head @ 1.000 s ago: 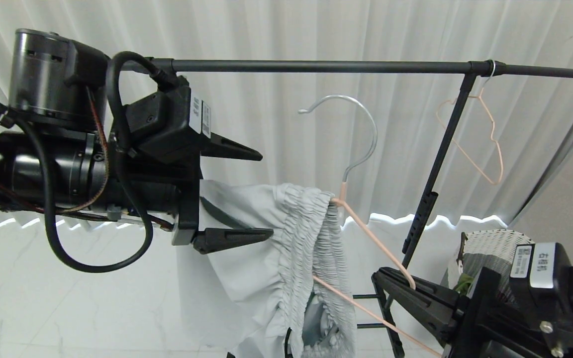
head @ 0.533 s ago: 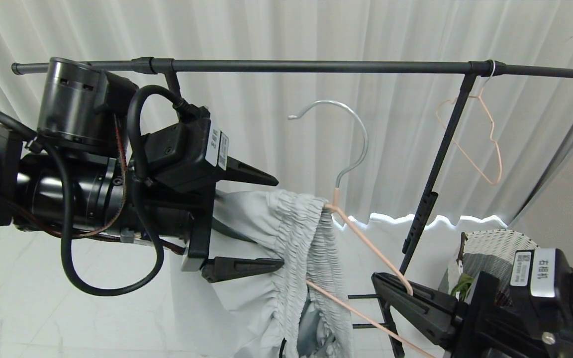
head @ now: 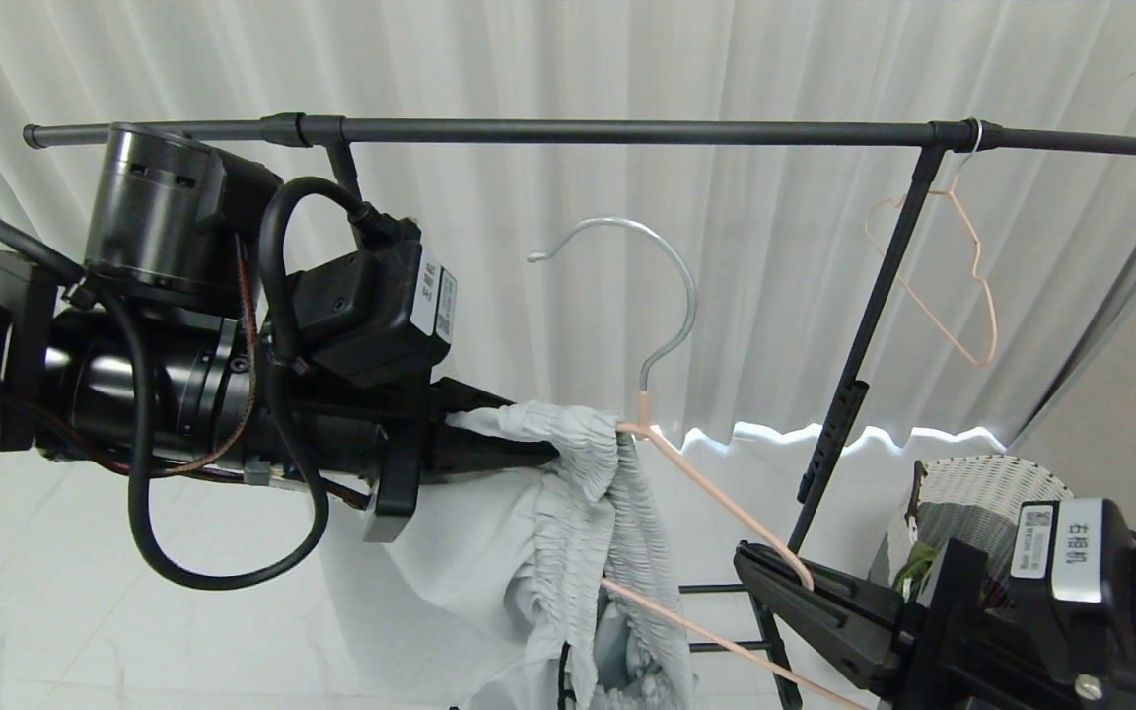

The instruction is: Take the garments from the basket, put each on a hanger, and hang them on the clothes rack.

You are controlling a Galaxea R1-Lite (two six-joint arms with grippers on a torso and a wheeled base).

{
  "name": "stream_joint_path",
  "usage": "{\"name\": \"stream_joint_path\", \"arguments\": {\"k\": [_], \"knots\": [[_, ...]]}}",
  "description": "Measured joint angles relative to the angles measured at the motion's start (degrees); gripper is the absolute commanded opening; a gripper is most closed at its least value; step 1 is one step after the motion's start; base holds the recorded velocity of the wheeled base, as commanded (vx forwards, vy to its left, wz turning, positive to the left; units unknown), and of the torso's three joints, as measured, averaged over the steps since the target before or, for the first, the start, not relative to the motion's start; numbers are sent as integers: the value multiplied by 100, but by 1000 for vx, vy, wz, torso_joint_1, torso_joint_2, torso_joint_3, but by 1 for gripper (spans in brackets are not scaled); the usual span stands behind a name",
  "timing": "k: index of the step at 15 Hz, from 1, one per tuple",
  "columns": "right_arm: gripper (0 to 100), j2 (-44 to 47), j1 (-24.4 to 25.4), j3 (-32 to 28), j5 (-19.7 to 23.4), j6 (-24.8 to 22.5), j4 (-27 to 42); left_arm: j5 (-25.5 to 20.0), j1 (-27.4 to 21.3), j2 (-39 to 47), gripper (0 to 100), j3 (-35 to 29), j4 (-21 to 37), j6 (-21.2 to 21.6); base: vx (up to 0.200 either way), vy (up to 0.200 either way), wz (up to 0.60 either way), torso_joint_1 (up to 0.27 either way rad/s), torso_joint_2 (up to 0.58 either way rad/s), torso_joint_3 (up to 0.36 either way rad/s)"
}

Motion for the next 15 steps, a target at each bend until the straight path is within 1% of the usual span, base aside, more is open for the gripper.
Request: {"name": "stream_joint_path", "arguments": {"k": [6, 7, 10, 13, 14, 15], "knots": [[0, -1, -9, -4, -9, -1, -9, 2, -2, 9, 0, 35, 6, 11, 0, 0, 0, 0, 0, 0], [100, -1, -9, 0, 2, -1, -33, 2, 6, 9, 0, 35, 12, 6, 0, 0, 0, 0, 0, 0], [100, -15, -18, 27, -6, -22, -46, 7, 28, 17, 0, 32, 17, 13, 0, 0, 0, 0, 0, 0], [100, -48, -187, 38, -22, -28, -30, 29, 105, 17, 0, 38, 12, 37, 0, 0, 0, 0, 0, 0], [100, -56, -311, 38, -20, -28, -24, 38, 146, 15, 0, 46, 4, 110, 0, 0, 0, 0, 0, 0], [100, -61, -422, 38, -20, -22, -24, 51, 202, 11, 0, 66, 1, 312, 0, 0, 0, 0, 0, 0]]}}
